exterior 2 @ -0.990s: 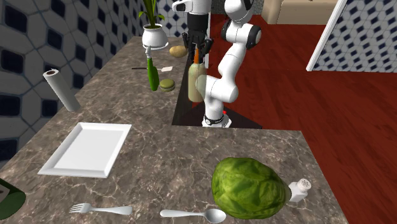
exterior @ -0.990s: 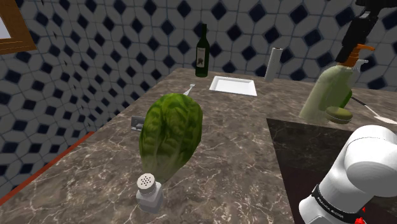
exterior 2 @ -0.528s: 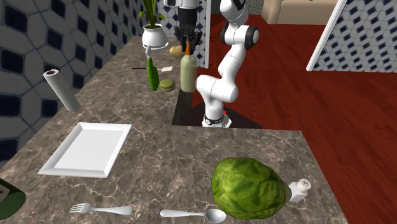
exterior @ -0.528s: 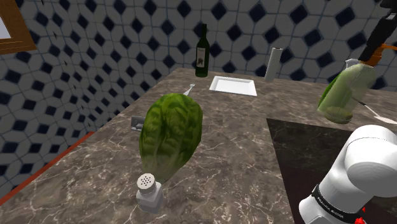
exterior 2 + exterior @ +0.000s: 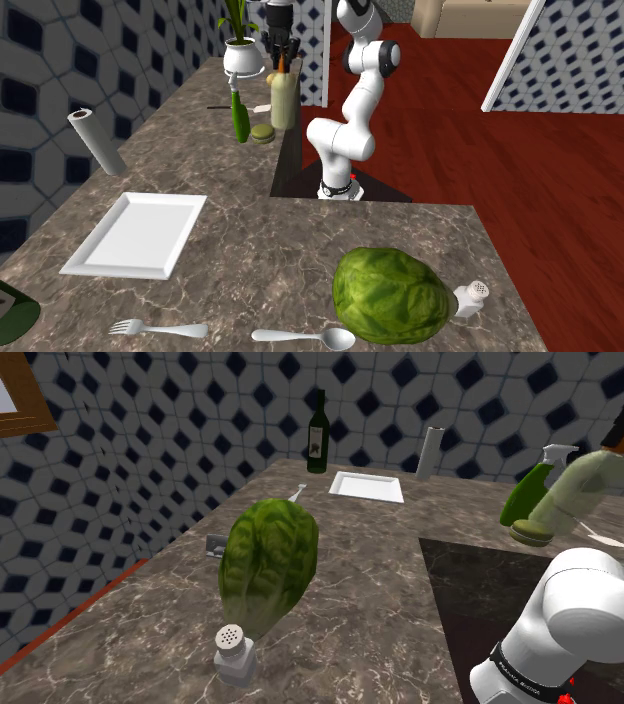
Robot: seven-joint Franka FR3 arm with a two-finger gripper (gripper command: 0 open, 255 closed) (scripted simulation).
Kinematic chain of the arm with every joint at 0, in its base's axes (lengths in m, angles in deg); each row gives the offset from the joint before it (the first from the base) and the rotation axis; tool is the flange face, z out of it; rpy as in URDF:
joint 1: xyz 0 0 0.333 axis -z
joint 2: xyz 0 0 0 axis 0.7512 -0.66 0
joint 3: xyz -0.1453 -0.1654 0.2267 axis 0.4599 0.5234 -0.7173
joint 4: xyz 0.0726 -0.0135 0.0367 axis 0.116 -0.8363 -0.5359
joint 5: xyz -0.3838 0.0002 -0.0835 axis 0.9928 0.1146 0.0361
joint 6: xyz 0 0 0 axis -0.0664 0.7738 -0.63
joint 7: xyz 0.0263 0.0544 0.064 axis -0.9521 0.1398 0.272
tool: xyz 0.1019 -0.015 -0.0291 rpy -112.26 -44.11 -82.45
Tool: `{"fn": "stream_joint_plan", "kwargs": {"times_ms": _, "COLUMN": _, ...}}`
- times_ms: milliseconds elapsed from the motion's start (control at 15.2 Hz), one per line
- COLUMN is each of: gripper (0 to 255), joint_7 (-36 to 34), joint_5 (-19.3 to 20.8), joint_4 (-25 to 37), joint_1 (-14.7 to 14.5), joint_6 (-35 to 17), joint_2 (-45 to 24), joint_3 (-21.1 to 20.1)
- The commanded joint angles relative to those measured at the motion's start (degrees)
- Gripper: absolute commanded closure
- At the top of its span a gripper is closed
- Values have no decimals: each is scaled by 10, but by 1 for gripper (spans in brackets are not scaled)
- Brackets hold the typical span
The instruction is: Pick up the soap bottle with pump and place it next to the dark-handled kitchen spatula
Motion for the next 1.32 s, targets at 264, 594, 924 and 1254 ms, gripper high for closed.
{"fn": "stream_joint_plan", "kwargs": {"times_ms": 264, "gripper": 255, "joint_7": 81, "joint_5": 87, "joint_4": 55, "joint_1": -21, "joint_6": 24, "joint_2": 3, "joint_3": 67}}
{"fn": "stream_joint_plan", "kwargs": {"times_ms": 594, "gripper": 255, "joint_7": 154, "joint_5": 159, "joint_4": 117, "joint_1": -44, "joint_6": 39, "joint_2": -5, "joint_3": 123}}
{"fn": "stream_joint_plan", "kwargs": {"times_ms": 924, "gripper": 255, "joint_7": 159, "joint_5": 177, "joint_4": 84, "joint_1": -40, "joint_6": 25, "joint_2": 22, "joint_3": 137}}
{"fn": "stream_joint_plan", "kwargs": {"times_ms": 1254, "gripper": 255, "joint_7": 151, "joint_5": 187, "joint_4": 30, "joint_1": -30, "joint_6": 5, "joint_2": 56, "joint_3": 145}}
